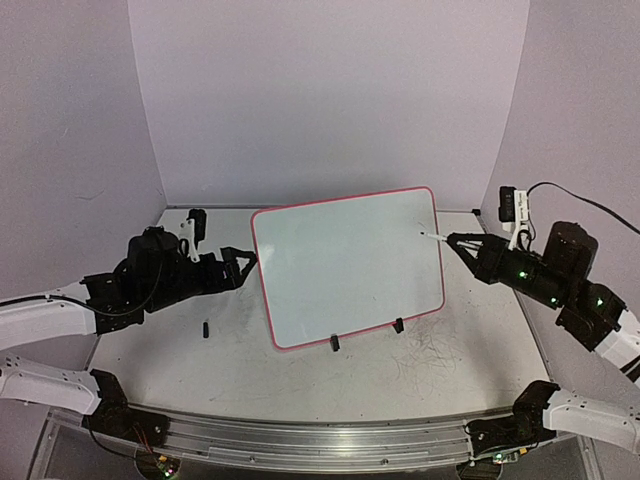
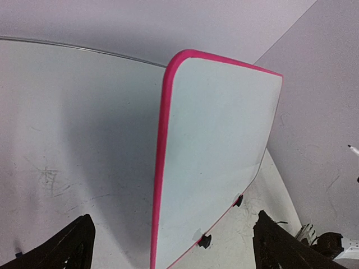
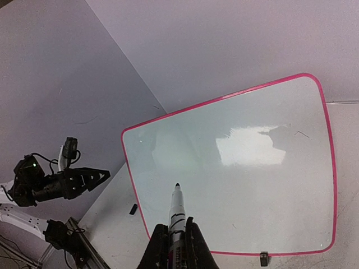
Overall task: Write a sentence on the whiteboard
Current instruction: Hold the whiteboard at the center of the board.
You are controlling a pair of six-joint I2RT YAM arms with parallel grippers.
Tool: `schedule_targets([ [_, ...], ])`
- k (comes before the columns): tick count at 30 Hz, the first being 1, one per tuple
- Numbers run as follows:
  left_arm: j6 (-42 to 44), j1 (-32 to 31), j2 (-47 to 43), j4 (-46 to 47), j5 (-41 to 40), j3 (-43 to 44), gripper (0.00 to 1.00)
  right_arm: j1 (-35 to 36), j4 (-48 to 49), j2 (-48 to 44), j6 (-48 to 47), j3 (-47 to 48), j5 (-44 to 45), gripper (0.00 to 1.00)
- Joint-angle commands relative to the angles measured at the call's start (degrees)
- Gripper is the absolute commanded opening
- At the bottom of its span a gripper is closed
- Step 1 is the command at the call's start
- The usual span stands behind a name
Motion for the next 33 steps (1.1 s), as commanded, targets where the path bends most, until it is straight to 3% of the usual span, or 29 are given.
schedule_targets([
  [1,0.15,0.62,2.64,11.63,4.23,0.22,0.99,-0.03,1.75,4.04,-7.79,2.29,-0.5,0.0],
  [10,-4.04,11.35,5.55,28.8,22.06,-8.14,0.99,-0.02,9.01,17.01,-14.18,5.95,-6.01,0.0],
  [14,-0.53,11.84,7.04,30.45,26.35,-7.8,0.99,0.05,10.53,23.45,-15.0,9.26,-7.15,0.0],
  [19,1.53,11.86,10.67,31.36,29.16,-5.88,0.97,2.22,11.32,30.25,-14.26,13.56,-4.66,0.0],
  [26,2.71,12.12,12.77,33.46,28.74,-4.52,0.95,11.71,12.88,34.91,-14.02,17.41,4.67,0.0],
  [33,2.18,13.27,16.41,37.15,29.99,-3.74,0.85,14.87,15.79,41.64,-16.92,22.74,7.34,0.0],
])
